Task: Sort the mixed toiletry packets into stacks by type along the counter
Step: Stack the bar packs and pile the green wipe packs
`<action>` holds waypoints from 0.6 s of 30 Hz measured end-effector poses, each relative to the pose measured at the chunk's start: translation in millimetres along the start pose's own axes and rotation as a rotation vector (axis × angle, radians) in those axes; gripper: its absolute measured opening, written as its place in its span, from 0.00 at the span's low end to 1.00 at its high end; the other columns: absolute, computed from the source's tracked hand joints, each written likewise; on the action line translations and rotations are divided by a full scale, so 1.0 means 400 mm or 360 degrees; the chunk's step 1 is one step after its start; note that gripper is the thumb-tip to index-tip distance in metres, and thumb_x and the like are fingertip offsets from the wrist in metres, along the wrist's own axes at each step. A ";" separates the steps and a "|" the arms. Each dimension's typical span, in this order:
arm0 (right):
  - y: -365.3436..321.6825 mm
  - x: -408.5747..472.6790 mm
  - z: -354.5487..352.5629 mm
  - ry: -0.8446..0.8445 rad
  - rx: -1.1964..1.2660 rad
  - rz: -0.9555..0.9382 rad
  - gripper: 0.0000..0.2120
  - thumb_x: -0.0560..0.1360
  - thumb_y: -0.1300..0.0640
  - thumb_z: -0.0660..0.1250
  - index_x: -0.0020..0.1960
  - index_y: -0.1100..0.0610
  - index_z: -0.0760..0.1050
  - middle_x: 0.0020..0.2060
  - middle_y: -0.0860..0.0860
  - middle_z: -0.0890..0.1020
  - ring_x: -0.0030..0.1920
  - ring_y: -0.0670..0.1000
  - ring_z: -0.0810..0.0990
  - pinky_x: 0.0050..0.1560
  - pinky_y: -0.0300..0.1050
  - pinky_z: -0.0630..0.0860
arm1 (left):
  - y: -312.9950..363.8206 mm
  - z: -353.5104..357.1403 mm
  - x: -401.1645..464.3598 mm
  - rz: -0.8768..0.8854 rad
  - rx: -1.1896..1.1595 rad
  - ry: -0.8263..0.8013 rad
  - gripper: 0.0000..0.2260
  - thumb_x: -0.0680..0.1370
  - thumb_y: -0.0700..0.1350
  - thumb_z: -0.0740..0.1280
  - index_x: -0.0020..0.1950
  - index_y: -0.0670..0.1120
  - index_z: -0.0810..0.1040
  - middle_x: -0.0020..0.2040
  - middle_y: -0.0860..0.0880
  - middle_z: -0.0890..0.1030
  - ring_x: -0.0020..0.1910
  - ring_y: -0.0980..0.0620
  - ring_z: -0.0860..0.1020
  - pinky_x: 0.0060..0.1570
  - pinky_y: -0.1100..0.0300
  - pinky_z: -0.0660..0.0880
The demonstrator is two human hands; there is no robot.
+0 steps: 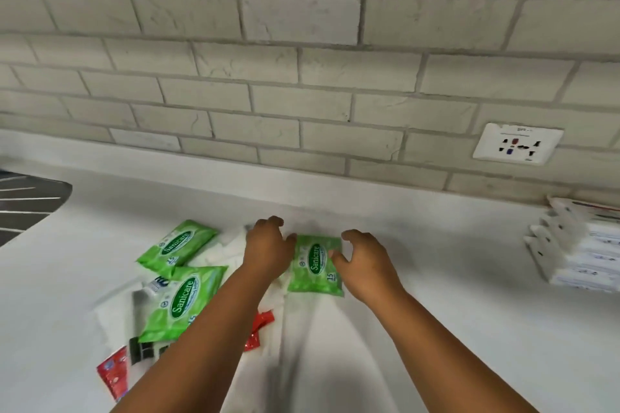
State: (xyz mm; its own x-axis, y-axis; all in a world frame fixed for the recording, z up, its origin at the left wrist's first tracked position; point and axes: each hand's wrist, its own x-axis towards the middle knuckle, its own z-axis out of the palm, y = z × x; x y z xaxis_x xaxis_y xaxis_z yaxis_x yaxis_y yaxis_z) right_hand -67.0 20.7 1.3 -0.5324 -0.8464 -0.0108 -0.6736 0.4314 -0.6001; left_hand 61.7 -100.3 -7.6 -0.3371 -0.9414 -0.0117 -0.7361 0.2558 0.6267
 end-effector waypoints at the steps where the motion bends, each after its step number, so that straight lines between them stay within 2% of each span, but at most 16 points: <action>1: -0.005 0.009 0.029 -0.0045 0.0027 0.0067 0.22 0.76 0.46 0.65 0.66 0.55 0.71 0.60 0.55 0.75 0.62 0.57 0.74 0.60 0.49 0.73 | -0.026 0.000 0.013 0.0056 0.0111 -0.0026 0.20 0.78 0.50 0.65 0.67 0.44 0.73 0.63 0.42 0.75 0.61 0.42 0.74 0.63 0.55 0.69; 4: -0.007 0.029 0.099 -0.0002 -0.0031 0.0186 0.22 0.76 0.50 0.65 0.67 0.56 0.69 0.61 0.56 0.74 0.62 0.58 0.73 0.60 0.49 0.73 | -0.065 0.011 0.034 0.0150 0.0335 -0.0172 0.16 0.78 0.54 0.63 0.61 0.47 0.77 0.60 0.44 0.78 0.60 0.42 0.73 0.59 0.52 0.72; 7: 0.011 0.044 0.128 0.0020 -0.0254 -0.0047 0.24 0.78 0.56 0.59 0.74 0.53 0.61 0.73 0.52 0.66 0.72 0.54 0.64 0.69 0.50 0.66 | -0.064 0.032 0.030 0.0289 0.0580 -0.0210 0.18 0.76 0.60 0.64 0.57 0.50 0.79 0.56 0.47 0.79 0.62 0.42 0.70 0.59 0.52 0.71; 9: 0.023 0.058 0.136 -0.0084 -0.0342 -0.0207 0.23 0.80 0.57 0.56 0.75 0.51 0.61 0.74 0.50 0.64 0.74 0.52 0.61 0.72 0.47 0.61 | -0.063 0.047 0.022 0.0413 0.0696 -0.0193 0.20 0.74 0.62 0.64 0.56 0.49 0.79 0.56 0.47 0.79 0.62 0.42 0.69 0.60 0.52 0.70; 12: 0.051 0.057 0.141 -0.0121 -0.0415 -0.0263 0.21 0.81 0.55 0.54 0.74 0.50 0.64 0.73 0.50 0.66 0.72 0.52 0.65 0.70 0.44 0.62 | -0.067 0.071 0.026 0.0506 0.0725 -0.0174 0.19 0.75 0.60 0.63 0.60 0.49 0.76 0.58 0.48 0.77 0.63 0.42 0.69 0.56 0.53 0.70; 14: 0.075 0.043 0.142 -0.0019 -0.0495 -0.0272 0.21 0.80 0.52 0.54 0.71 0.50 0.68 0.70 0.50 0.71 0.68 0.55 0.69 0.67 0.48 0.67 | -0.064 0.085 0.035 0.0574 0.0691 -0.0168 0.18 0.77 0.58 0.63 0.63 0.51 0.76 0.59 0.49 0.77 0.62 0.43 0.70 0.55 0.54 0.69; 16: 0.095 0.015 0.135 0.0160 -0.0549 -0.0282 0.21 0.76 0.47 0.56 0.65 0.50 0.75 0.62 0.49 0.79 0.61 0.57 0.75 0.57 0.52 0.74 | -0.058 0.101 0.042 0.0659 0.0665 -0.0150 0.17 0.78 0.56 0.62 0.63 0.51 0.76 0.58 0.49 0.78 0.59 0.44 0.71 0.52 0.55 0.69; 18: 0.114 -0.017 0.131 0.0311 -0.0545 -0.0292 0.19 0.74 0.44 0.57 0.58 0.50 0.80 0.54 0.47 0.82 0.56 0.56 0.77 0.49 0.51 0.76 | -0.050 0.116 0.046 0.0697 0.0589 -0.0111 0.16 0.79 0.55 0.61 0.62 0.49 0.77 0.56 0.48 0.79 0.57 0.45 0.72 0.50 0.55 0.70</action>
State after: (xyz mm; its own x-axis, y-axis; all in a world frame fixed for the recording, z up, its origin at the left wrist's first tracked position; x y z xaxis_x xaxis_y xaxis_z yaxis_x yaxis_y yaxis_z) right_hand -67.2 29.7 -67.7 -0.4529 -0.8579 0.2425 -0.8797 0.3859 -0.2777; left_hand 43.0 -112.7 -56.4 -0.6851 -0.7171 0.1283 -0.6715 0.6899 0.2706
